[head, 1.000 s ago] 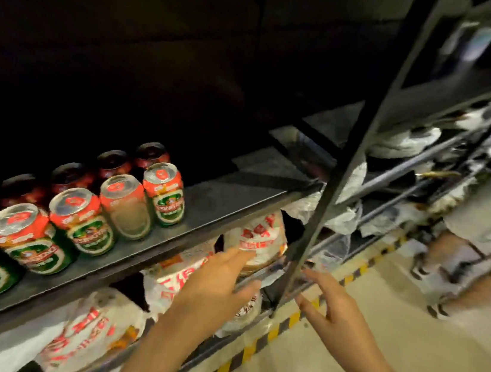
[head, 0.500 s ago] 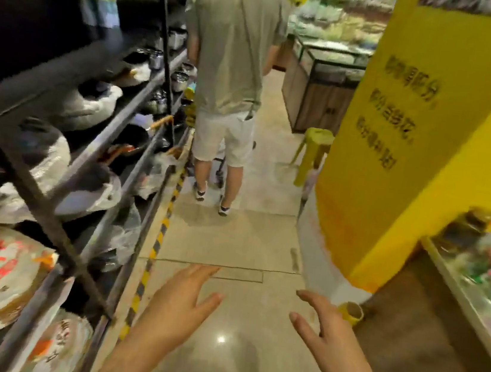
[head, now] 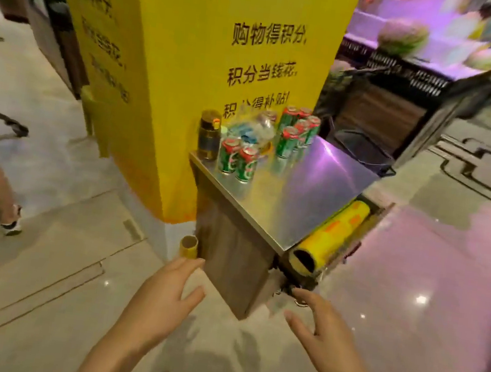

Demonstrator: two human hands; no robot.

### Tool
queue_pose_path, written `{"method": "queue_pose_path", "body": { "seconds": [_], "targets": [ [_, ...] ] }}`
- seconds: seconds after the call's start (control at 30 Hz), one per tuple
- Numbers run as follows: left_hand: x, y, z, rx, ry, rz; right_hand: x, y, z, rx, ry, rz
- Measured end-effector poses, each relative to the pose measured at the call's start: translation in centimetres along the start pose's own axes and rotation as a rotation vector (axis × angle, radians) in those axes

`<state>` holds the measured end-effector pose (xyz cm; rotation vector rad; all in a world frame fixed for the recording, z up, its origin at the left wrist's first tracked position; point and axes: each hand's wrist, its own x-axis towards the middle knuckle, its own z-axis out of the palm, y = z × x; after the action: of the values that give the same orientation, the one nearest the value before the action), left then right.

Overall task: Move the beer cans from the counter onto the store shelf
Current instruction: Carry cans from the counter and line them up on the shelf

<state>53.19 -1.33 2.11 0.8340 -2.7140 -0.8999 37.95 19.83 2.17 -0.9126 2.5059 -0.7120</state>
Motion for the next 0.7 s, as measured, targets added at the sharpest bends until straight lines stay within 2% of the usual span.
{"method": "queue_pose_path", "body": {
  "seconds": [0.17, 0.53, 0.63, 0.7],
  "targets": [
    [6.7, 2.4, 3.2, -0.03, -0.081, 0.005, 4.7, 3.8, -2.5, 0.027, 0.042, 0.016],
    [24.1, 4.4, 6.5, -0.081, -0.056, -0.043, 21.3, 7.0, -8.2, 0.002, 0.053, -0.11],
    [26.9, 4.9, 7.0, -0.075, -0.023, -0.094, 25.3, 7.5, -8.3, 0.077, 0.02, -0.111],
    [28.5, 4.7, 7.1, -0.067, -0.018, -0.134, 28.2, 7.3, -7.9, 0.104, -0.064, -0.125]
  ]
}}
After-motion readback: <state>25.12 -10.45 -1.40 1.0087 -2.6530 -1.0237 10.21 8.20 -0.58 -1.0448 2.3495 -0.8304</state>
